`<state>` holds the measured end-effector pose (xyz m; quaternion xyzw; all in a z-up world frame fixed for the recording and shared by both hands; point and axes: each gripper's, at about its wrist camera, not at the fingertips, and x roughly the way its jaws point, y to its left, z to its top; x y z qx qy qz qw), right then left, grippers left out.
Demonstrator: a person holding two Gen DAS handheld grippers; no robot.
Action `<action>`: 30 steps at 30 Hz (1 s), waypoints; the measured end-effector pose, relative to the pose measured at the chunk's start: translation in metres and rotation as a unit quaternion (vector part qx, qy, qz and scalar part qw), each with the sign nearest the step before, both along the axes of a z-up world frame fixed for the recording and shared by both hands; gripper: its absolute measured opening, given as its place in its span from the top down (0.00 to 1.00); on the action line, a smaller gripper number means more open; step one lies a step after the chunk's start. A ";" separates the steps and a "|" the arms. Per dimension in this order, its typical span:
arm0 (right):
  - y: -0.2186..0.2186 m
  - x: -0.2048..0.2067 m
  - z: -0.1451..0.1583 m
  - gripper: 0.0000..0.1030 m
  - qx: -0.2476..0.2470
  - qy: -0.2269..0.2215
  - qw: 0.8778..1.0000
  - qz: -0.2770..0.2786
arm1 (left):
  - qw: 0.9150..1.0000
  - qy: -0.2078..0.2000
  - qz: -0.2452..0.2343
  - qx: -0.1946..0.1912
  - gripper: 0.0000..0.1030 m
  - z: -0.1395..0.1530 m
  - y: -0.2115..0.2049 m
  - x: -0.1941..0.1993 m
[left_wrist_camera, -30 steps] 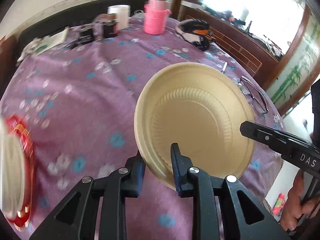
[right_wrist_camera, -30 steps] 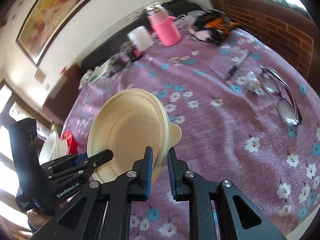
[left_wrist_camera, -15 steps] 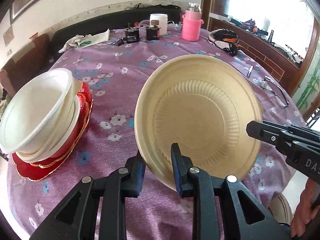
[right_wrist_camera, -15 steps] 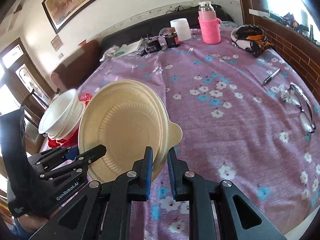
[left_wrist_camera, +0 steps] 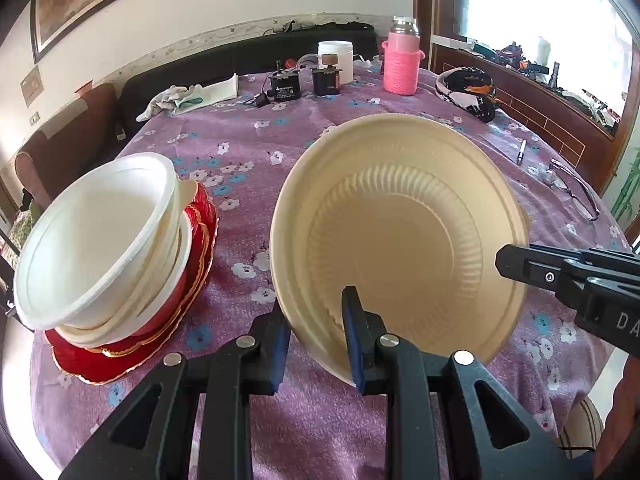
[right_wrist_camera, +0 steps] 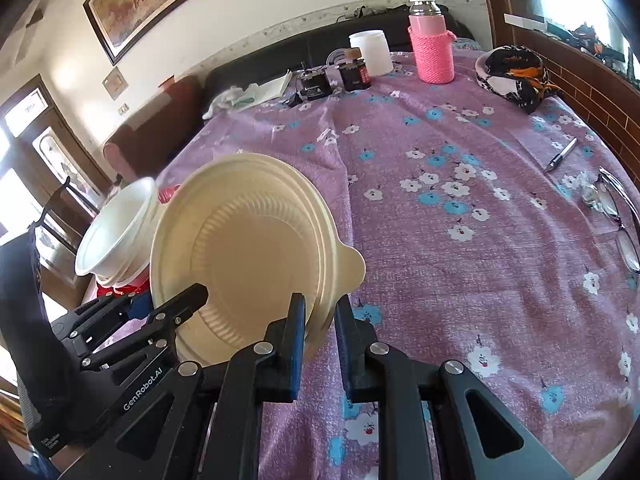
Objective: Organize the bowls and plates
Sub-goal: 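Carry the beige bowl with the left tool over the stack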
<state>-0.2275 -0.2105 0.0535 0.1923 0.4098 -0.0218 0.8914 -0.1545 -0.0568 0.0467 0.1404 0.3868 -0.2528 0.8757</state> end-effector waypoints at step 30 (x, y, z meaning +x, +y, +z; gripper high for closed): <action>0.030 0.048 0.073 0.84 -0.022 -0.055 0.997 0.052 | 0.995 -0.066 0.044 -0.057 0.74 0.063 0.043 0.033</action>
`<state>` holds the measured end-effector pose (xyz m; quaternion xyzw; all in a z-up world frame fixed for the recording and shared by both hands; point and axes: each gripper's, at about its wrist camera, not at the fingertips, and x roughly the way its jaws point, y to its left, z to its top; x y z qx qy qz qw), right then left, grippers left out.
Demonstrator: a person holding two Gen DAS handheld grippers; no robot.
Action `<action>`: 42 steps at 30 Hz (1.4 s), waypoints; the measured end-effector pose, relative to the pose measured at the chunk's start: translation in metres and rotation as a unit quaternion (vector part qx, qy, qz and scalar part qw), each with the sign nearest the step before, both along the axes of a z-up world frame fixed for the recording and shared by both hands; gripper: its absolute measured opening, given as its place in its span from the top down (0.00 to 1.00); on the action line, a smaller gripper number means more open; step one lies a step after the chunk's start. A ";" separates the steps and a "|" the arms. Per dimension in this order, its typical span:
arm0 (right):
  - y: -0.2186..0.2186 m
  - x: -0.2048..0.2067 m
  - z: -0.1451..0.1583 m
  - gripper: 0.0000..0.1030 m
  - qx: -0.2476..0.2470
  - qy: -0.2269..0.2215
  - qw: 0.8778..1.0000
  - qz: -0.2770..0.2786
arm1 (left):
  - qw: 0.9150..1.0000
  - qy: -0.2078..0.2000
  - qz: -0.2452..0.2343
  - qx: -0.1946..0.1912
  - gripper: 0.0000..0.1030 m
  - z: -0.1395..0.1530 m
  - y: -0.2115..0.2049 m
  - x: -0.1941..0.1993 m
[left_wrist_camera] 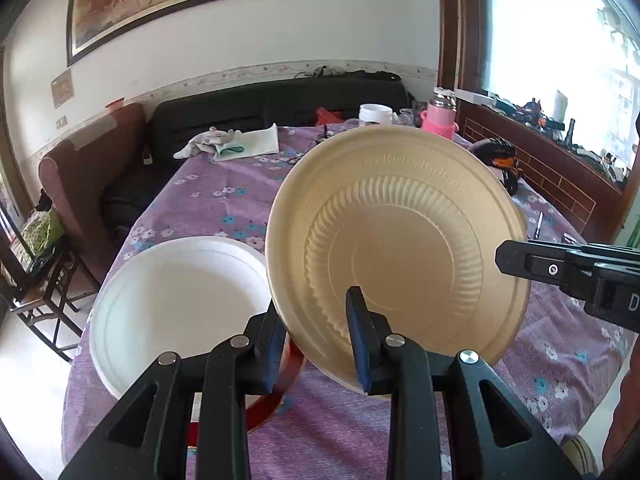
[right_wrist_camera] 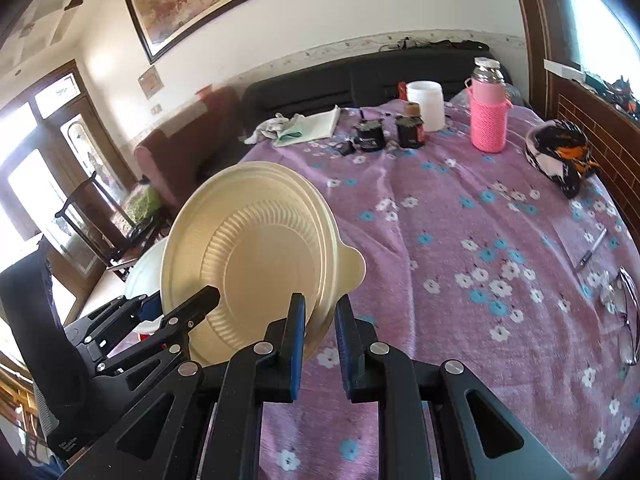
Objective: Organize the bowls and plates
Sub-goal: 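Carry the beige bowl with the left tool over the stack, then lower the beige bowl into the top bowl and open the left tool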
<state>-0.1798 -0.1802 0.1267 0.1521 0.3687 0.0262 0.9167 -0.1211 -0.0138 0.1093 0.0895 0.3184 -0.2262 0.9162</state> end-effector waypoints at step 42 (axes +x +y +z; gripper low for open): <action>0.098 0.095 -0.025 0.83 0.080 0.075 0.988 0.113 | 0.990 0.037 0.116 -0.067 0.73 0.001 0.128 0.037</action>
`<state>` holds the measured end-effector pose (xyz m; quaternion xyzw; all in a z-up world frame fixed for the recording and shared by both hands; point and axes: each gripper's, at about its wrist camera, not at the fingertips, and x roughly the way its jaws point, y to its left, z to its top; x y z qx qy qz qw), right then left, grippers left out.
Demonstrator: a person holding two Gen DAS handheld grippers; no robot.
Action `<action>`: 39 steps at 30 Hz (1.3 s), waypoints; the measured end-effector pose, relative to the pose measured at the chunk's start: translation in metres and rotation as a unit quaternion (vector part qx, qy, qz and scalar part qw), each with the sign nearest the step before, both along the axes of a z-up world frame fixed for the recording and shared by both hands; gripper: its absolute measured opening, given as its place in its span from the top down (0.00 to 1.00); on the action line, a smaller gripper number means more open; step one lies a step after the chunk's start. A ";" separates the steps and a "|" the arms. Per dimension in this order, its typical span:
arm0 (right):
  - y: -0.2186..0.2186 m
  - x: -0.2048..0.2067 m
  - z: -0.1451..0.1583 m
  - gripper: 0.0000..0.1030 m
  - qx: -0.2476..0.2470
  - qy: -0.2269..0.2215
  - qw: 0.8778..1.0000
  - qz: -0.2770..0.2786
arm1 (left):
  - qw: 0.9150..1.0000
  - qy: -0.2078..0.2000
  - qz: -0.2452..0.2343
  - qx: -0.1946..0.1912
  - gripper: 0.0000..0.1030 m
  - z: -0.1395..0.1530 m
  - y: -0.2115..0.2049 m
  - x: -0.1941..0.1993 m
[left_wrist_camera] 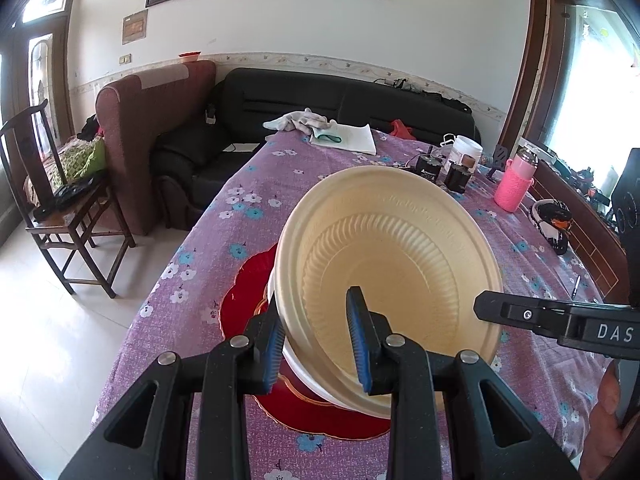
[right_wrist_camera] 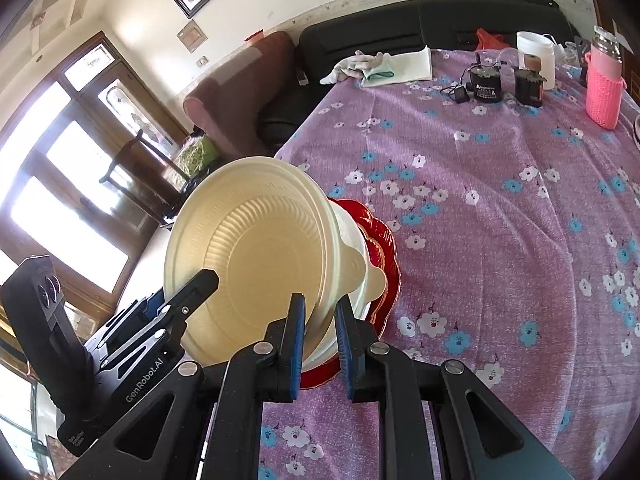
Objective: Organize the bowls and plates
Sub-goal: 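Lower the beige bowl into the top bowl and open the left tool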
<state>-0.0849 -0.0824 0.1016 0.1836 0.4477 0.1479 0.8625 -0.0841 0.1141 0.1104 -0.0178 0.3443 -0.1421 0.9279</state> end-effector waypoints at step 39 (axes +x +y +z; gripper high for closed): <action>-0.002 -0.005 -0.008 0.81 0.008 0.005 1.000 0.000 | 1.000 0.006 0.006 0.004 0.71 -0.006 0.001 -0.001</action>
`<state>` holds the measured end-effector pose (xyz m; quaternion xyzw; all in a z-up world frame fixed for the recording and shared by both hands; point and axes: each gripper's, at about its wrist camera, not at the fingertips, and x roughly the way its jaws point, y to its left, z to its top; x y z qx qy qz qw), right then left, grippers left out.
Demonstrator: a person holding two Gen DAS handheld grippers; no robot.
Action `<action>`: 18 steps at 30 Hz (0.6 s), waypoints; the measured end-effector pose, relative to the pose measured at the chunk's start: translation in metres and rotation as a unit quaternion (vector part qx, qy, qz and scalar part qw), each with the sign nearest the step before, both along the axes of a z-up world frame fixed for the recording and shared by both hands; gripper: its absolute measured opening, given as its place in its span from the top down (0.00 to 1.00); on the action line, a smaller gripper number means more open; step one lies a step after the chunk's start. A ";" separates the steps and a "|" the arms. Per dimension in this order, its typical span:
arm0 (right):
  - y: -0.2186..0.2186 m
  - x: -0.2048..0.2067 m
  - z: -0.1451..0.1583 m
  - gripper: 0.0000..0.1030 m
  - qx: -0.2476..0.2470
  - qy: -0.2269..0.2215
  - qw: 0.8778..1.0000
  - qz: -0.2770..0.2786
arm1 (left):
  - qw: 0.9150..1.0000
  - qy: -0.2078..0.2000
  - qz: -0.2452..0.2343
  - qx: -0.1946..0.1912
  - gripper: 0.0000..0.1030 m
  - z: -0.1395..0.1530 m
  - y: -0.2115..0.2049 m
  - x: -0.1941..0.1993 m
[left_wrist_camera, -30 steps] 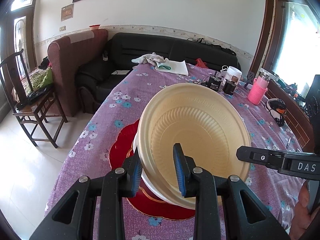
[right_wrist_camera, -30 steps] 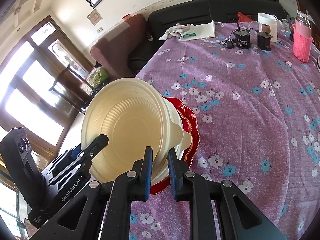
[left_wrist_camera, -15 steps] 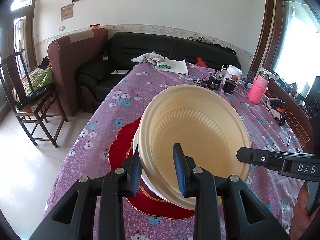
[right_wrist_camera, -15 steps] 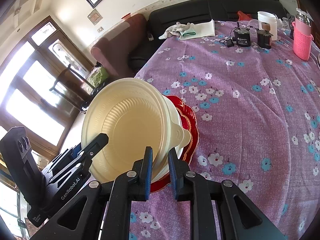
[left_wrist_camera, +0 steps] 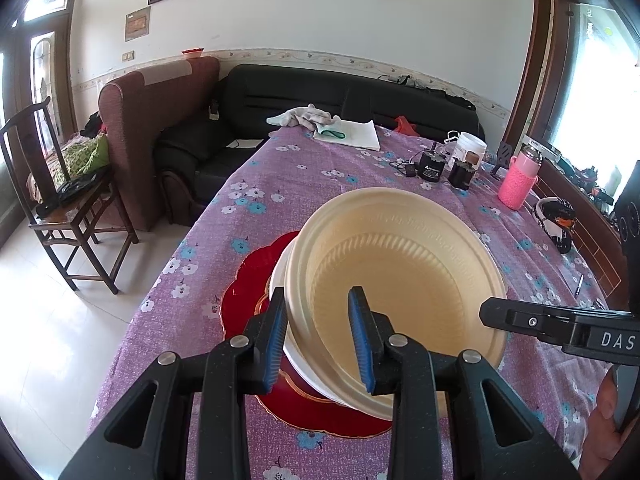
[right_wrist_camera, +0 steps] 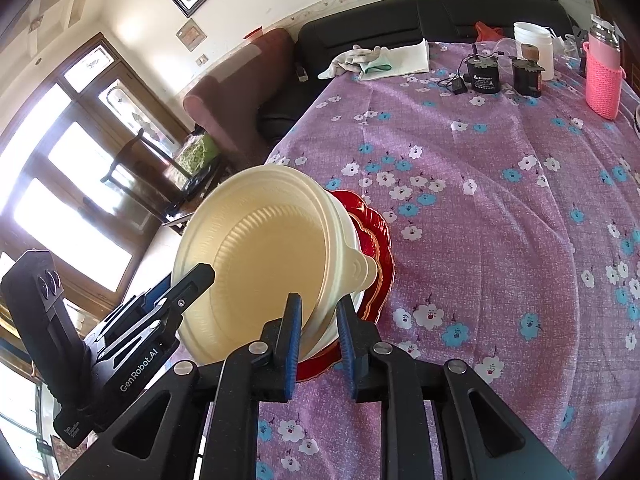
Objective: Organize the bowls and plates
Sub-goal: 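Lower the beige bowl into the top bowl and open the left tool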
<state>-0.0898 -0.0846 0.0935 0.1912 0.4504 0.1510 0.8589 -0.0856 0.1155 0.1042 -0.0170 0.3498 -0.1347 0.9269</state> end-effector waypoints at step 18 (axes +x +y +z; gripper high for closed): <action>-0.015 -0.006 0.007 0.75 0.005 -0.015 1.000 -0.015 | 1.000 -0.002 0.003 0.002 0.71 0.003 0.002 -0.001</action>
